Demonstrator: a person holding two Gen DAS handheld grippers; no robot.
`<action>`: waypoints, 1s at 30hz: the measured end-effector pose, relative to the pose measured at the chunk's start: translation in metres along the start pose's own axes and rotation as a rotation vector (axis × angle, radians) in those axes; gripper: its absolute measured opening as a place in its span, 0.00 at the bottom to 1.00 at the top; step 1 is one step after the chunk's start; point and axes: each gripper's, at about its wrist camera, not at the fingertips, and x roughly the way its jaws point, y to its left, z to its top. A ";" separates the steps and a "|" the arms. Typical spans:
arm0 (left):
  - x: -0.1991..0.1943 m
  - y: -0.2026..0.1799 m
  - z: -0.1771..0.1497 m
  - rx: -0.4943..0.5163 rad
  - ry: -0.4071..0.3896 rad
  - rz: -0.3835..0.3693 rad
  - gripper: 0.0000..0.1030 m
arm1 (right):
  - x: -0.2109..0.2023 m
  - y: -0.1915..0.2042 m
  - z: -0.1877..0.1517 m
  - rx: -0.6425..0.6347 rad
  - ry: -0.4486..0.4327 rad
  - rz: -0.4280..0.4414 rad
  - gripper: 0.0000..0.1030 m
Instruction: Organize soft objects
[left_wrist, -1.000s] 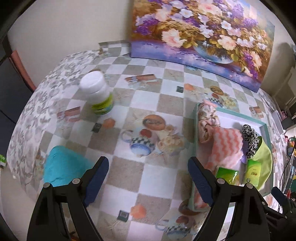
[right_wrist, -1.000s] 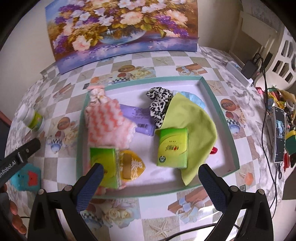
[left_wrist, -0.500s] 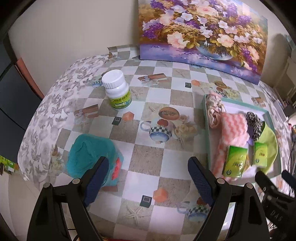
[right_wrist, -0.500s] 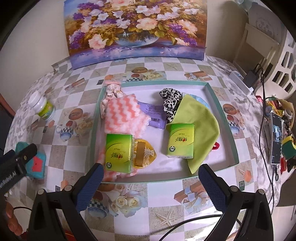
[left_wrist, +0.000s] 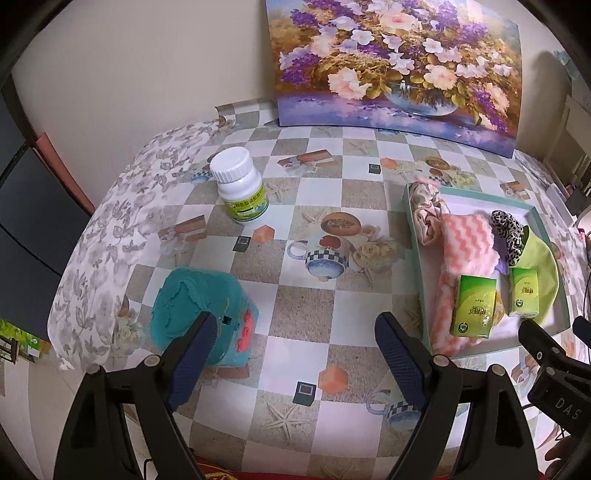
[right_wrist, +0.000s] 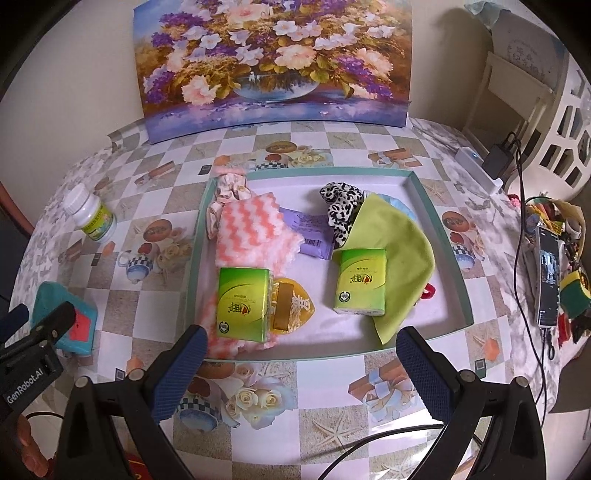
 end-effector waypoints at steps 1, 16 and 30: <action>0.001 0.000 0.000 0.001 0.001 -0.001 0.85 | 0.000 0.001 0.000 -0.001 0.000 0.002 1.00; 0.013 0.002 0.002 -0.014 0.036 -0.005 0.85 | 0.009 0.008 0.002 -0.040 0.021 0.017 1.00; 0.015 0.005 0.002 -0.014 0.038 0.001 0.85 | 0.011 0.008 0.001 -0.044 0.024 0.023 1.00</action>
